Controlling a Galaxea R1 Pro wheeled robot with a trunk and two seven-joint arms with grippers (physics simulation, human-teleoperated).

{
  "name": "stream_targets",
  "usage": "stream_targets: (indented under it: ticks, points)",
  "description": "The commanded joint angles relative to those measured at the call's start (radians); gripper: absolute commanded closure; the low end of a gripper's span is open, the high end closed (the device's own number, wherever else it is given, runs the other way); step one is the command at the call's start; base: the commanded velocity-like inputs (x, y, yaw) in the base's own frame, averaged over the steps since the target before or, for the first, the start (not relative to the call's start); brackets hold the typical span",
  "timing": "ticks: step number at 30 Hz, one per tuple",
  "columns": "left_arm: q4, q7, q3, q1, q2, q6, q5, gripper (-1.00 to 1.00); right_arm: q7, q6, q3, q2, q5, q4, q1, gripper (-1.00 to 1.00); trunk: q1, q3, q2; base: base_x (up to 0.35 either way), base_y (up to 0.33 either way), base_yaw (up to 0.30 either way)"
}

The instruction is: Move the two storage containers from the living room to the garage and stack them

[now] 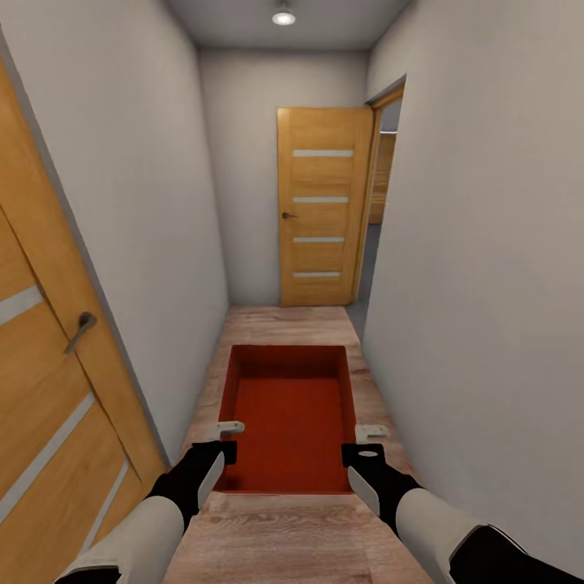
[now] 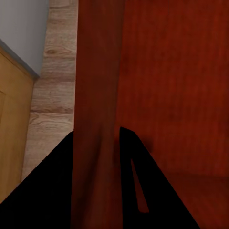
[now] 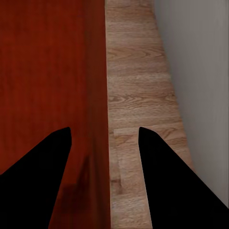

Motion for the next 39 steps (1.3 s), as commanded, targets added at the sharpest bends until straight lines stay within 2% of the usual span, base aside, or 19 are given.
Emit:
stream_targets:
  ticks: [1,39]
  points:
    - [-0.001,0.005,0.008,0.000,0.008,0.010,-0.028,1.00,-0.002,0.007,-0.024,-0.001,0.009,-0.034,-0.002,1.00,0.001,-0.002,-0.002,0.322,0.000,0.000]
    - [-0.001,0.005,0.008,0.000,0.008,0.010,-0.028,1.00,-0.002,0.007,-0.024,-0.001,0.009,-0.034,-0.002,1.00,0.001,-0.002,-0.002,0.322,0.000,0.000]
